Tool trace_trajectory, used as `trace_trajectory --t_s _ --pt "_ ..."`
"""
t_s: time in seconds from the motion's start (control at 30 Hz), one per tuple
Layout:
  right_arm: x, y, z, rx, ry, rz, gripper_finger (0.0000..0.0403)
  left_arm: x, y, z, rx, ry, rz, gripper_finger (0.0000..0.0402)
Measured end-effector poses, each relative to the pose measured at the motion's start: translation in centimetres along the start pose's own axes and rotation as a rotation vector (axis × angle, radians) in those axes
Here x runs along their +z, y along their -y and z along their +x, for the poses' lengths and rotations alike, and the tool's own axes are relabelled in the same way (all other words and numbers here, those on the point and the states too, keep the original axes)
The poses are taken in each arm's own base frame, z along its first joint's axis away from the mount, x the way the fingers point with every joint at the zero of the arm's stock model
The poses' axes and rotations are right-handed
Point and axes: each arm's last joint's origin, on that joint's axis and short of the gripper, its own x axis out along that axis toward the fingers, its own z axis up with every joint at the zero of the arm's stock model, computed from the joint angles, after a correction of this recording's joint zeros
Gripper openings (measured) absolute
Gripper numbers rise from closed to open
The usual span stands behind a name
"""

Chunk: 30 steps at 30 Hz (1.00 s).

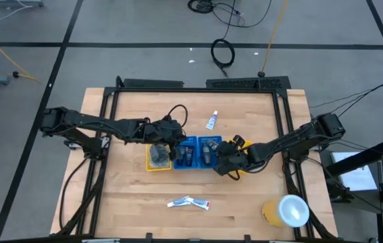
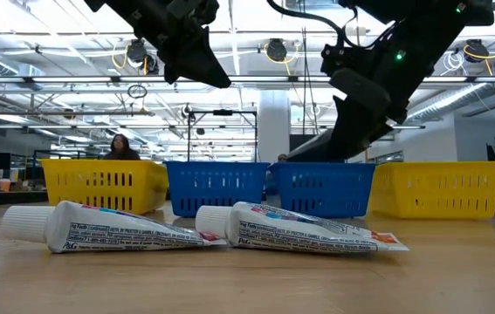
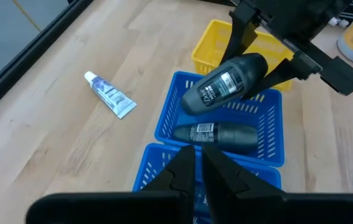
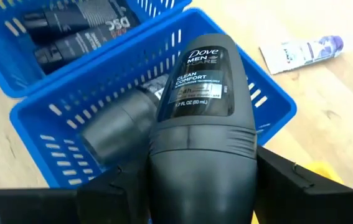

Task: Pick & Place Travel size toiletries
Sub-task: Put the gray roll-on into the right blue bin, then put the white toothpaste into the right yellow bin

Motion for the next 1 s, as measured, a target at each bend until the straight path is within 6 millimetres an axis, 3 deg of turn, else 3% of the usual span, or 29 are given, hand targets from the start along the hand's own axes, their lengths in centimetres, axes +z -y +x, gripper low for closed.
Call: trace_trajectory --t_s 0.27,0.47,0.6,0.8,1.0 --pt "0.1 -0.1 0.0 0.011 0.01 -0.015 0.0268 0.0 0.0 0.0 0.0 0.0 0.008 0.0026" --pt "0.5 -0.4 0.0 0.038 0.042 -0.038 0.0263 0.0 0.0 0.0 -0.003 -0.002 0.009 0.0026" --pt "0.7 -0.6 0.0 0.052 0.06 -0.085 0.0249 -0.2 0.4 0.0 -0.094 -0.027 0.012 0.0026" --pt "0.9 -0.6 -0.2 0.062 0.077 -0.121 0.0233 -1.1 3.1 -0.7 -0.356 -0.113 0.051 0.0026" --pt "1.1 -0.8 -0.2 0.077 0.1 -0.138 0.0222 -3.0 7.6 -1.6 -0.417 -0.169 0.102 0.0026"
